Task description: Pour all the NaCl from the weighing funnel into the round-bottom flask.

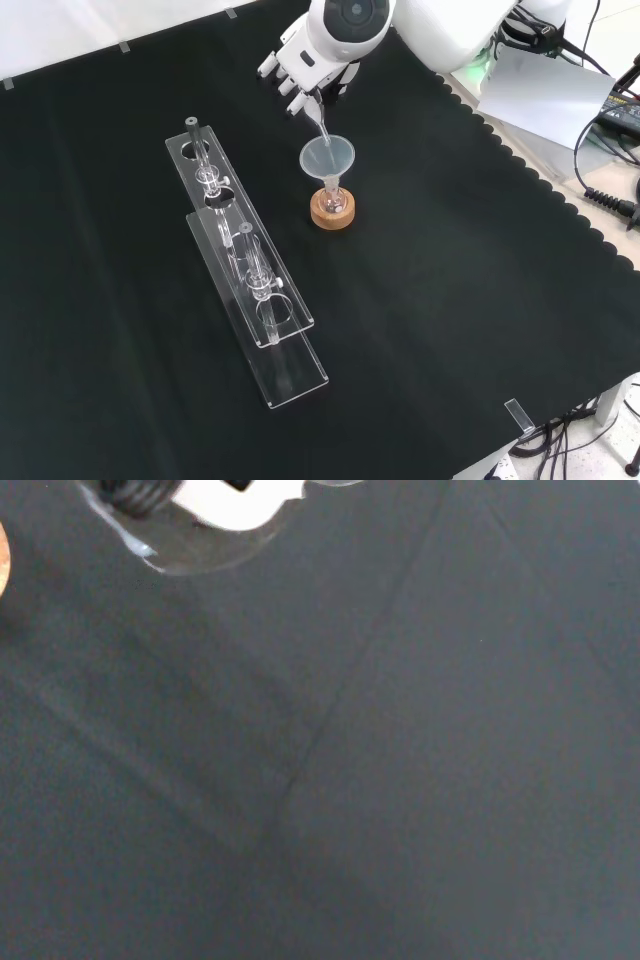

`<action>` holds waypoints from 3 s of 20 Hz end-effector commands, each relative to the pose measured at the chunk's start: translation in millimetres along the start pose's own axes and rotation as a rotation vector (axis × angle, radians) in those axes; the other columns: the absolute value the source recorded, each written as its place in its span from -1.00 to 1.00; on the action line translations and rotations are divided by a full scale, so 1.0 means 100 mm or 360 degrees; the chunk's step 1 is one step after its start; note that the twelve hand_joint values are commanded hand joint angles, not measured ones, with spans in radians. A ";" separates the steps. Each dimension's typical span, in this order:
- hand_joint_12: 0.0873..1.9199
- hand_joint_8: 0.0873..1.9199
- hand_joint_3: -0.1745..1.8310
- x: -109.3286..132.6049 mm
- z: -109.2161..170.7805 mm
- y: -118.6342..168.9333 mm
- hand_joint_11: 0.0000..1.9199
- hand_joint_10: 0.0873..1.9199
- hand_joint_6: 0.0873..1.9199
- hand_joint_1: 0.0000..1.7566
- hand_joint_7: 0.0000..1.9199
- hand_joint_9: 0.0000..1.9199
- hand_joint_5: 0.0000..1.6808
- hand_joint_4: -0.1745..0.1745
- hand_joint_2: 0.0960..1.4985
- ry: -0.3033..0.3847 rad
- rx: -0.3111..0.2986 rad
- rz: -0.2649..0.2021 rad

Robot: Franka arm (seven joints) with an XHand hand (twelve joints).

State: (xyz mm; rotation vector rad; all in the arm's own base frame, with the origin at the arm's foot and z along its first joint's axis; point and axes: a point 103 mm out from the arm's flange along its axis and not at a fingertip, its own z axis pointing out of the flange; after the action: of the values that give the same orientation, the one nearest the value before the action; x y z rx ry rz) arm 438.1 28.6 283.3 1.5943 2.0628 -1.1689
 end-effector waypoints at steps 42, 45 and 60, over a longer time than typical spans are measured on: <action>0.10 -0.46 -0.33 0.05 -0.27 -0.08 -0.14 -0.81 0.00 0.20 0.10 0.34 0.24 0.98 0.07 -0.0436 -0.0015 0.0051; 0.10 -0.46 -0.33 0.07 -0.29 -0.08 -0.14 -0.81 0.00 0.20 0.10 0.34 0.24 0.98 0.07 -0.0454 -0.0021 0.0045; 0.10 -0.46 -0.33 0.12 -0.40 -0.09 -0.14 -0.81 0.00 0.19 0.09 0.34 0.24 1.00 0.07 -0.0576 -0.0008 0.0050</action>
State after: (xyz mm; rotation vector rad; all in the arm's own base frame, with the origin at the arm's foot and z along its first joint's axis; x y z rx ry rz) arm 435.7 62.8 305.1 1.3124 1.8176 -1.3082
